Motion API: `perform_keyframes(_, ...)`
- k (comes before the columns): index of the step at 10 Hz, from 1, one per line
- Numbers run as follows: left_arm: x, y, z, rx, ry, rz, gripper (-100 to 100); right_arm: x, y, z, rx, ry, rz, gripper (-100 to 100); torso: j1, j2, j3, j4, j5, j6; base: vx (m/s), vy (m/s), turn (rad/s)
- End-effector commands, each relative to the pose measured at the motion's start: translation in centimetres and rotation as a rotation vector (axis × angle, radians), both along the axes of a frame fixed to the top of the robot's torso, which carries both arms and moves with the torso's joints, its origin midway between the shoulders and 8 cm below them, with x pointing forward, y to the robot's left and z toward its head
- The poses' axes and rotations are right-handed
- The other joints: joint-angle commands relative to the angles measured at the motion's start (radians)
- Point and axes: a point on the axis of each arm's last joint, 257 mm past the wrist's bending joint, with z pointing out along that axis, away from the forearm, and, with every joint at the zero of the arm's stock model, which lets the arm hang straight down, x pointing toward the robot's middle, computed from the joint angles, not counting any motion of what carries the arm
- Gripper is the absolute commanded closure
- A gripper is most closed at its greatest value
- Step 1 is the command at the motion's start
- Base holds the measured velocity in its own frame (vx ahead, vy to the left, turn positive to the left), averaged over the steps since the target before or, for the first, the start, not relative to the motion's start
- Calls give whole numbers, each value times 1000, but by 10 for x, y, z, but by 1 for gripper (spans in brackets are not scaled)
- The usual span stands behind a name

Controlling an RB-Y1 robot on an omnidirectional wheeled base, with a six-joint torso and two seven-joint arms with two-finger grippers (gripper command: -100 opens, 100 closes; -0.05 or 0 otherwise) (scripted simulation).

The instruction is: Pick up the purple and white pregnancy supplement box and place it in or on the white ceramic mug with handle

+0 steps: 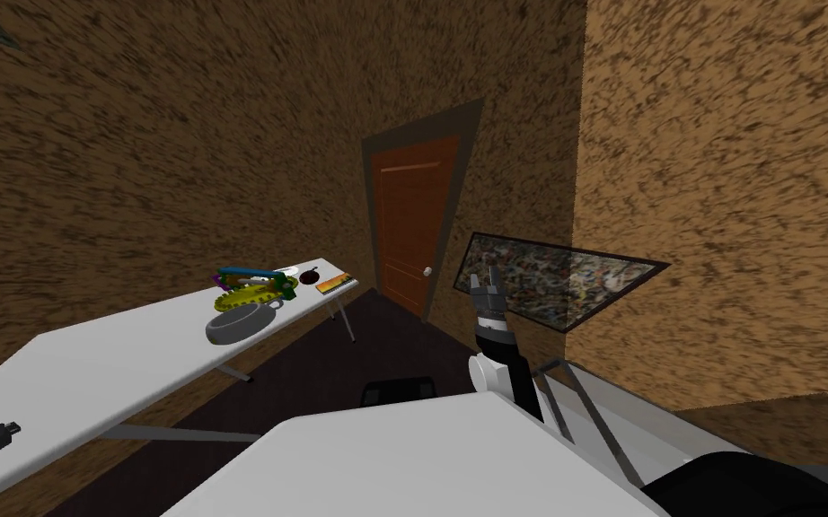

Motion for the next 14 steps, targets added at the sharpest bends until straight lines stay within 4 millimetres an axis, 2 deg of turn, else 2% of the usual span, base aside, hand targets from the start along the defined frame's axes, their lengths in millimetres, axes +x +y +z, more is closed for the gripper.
perform_keyframes(1,0,1,0,-17,14,-16,100,0,0,0,0,0,0,0,0,0,0,0,0,0,173,-65,13)
perform_keyframes(6,7,1,-21,-96,48,-61,100,0,0,0,-1,0,0,0,21,-9,-6,-3,6,3,179,34,2)
perform_keyframes(11,16,-5,-52,-205,73,-114,100,0,0,0,-1,0,0,0,23,-9,-6,-2,6,5,182,67,7)
perform_keyframes(14,15,-11,-75,-276,73,-125,100,0,0,0,0,0,0,0,22,-8,-5,-2,9,7,154,51,24)
